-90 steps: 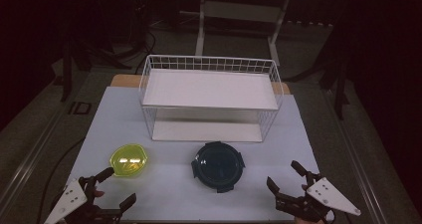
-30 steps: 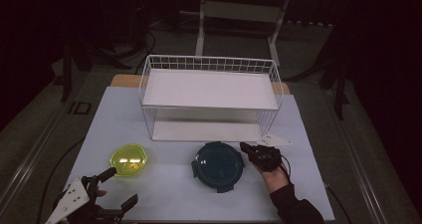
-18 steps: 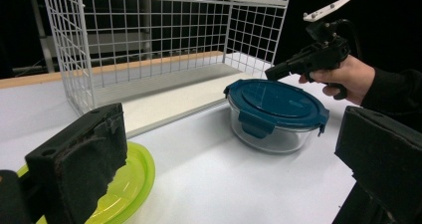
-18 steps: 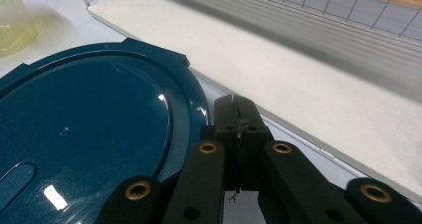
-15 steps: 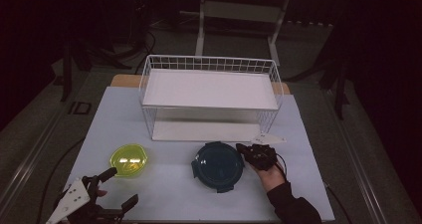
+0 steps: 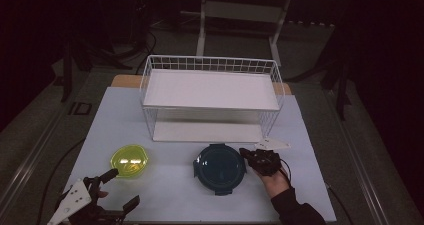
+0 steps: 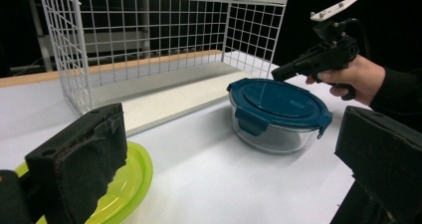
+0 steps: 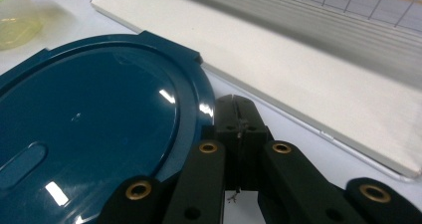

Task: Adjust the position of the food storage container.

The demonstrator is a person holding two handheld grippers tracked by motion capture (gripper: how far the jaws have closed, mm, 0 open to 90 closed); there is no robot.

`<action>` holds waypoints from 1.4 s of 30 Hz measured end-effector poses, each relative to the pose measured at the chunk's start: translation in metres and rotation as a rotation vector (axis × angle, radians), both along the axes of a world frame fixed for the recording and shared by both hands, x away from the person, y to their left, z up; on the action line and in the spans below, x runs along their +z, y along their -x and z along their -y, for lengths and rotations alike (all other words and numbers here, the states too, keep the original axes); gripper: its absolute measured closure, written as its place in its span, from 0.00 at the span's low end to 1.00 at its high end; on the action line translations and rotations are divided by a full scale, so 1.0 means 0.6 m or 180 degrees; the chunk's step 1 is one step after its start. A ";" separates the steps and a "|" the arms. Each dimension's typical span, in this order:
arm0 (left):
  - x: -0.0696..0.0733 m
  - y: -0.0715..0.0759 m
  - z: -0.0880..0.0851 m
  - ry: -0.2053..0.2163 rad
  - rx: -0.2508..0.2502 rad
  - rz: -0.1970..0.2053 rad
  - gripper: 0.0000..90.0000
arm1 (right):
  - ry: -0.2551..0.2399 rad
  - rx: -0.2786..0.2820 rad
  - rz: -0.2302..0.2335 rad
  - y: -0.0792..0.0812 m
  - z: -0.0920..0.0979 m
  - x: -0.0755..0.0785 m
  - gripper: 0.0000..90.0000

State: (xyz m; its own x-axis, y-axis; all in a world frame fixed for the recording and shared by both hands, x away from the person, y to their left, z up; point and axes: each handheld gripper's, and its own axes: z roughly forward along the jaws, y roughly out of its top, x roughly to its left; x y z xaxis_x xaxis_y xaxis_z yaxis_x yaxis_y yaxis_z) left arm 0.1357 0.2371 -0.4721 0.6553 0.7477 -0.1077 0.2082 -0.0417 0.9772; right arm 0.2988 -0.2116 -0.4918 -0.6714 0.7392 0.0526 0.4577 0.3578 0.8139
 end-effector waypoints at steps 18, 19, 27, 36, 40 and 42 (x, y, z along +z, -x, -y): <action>-0.001 -0.001 0.004 -0.0009 -0.0037 -0.0010 0.00 | 0.0028 0.0006 0.0015 0.030 0.010 0.001 1.00; -0.001 -0.001 0.005 -0.0009 -0.0040 -0.0013 0.00 | 0.0043 0.0040 0.0001 0.030 0.012 0.002 1.00; -0.002 -0.004 0.018 -0.0045 -0.0143 -0.0027 0.00 | 0.0025 -0.0006 0.0057 0.033 0.011 0.005 0.96; 0.006 -0.005 0.042 -0.0088 -0.0305 -0.0003 0.00 | -0.0062 0.0021 0.0119 0.043 0.014 0.021 0.93; 0.006 -0.003 0.047 -0.0116 -0.0345 0.0004 0.00 | -0.0110 0.0069 0.0108 0.057 0.020 0.022 0.86; 0.005 -0.003 0.046 -0.0102 -0.0339 -0.0009 0.00 | -0.0127 0.0083 0.0078 0.062 0.024 0.022 0.90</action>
